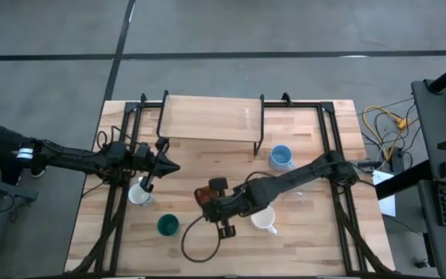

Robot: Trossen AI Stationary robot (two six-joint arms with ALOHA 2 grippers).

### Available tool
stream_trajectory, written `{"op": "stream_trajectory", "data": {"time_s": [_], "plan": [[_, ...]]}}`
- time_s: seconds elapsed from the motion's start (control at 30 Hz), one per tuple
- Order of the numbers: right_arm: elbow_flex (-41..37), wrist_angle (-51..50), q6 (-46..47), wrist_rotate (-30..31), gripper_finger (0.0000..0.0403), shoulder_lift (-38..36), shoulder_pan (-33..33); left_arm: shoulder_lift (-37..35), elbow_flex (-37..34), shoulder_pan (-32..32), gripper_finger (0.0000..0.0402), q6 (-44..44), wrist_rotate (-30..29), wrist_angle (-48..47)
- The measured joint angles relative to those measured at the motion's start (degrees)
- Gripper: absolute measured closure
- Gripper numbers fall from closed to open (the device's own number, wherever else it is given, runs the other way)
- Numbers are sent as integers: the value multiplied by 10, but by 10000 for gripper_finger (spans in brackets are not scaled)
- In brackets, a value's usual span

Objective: Stack small to large cups/mugs on shelf
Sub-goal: Put the orange mug on the shelf

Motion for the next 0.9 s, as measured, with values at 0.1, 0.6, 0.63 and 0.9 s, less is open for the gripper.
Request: {"op": "stream_trajectory", "data": {"time_s": [0.1, 0.6, 0.63, 0.9], "plan": [[15, -29, 0, 0, 390, -18, -7, 0, 0, 0, 402, 0, 0, 0], [152, -168, -66, -2, 390, -54, -118, -2, 0, 1, 402, 7, -12, 21], [156, -169, -76, -8, 390, -54, -128, -3, 0, 1, 402, 7, -17, 31], [159, -174, -127, -46, 390, -53, -208, -38, 0, 2, 402, 97, -150, 44]]}}
